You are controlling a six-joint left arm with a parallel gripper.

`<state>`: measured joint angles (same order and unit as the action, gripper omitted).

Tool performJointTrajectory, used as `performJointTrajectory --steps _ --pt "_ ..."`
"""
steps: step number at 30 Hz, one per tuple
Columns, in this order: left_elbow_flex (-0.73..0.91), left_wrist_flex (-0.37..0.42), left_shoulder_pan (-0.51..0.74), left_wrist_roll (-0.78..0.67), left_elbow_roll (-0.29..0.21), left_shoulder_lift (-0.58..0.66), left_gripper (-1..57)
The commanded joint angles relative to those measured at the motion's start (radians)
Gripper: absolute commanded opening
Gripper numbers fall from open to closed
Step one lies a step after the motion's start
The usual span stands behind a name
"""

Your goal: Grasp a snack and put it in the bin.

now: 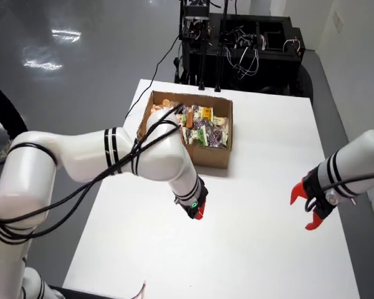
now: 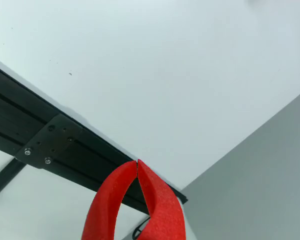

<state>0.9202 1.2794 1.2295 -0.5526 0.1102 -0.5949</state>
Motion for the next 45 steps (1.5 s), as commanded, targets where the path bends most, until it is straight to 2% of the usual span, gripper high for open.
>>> performJointTrajectory --steps 1,30,45 --pt "-0.002 -0.002 -0.006 0.011 0.002 0.000 -0.3" --pt "-0.003 -0.013 -0.124 0.048 0.008 0.000 0.1" --pt "-0.004 -0.015 -0.082 0.052 0.009 0.000 0.1"
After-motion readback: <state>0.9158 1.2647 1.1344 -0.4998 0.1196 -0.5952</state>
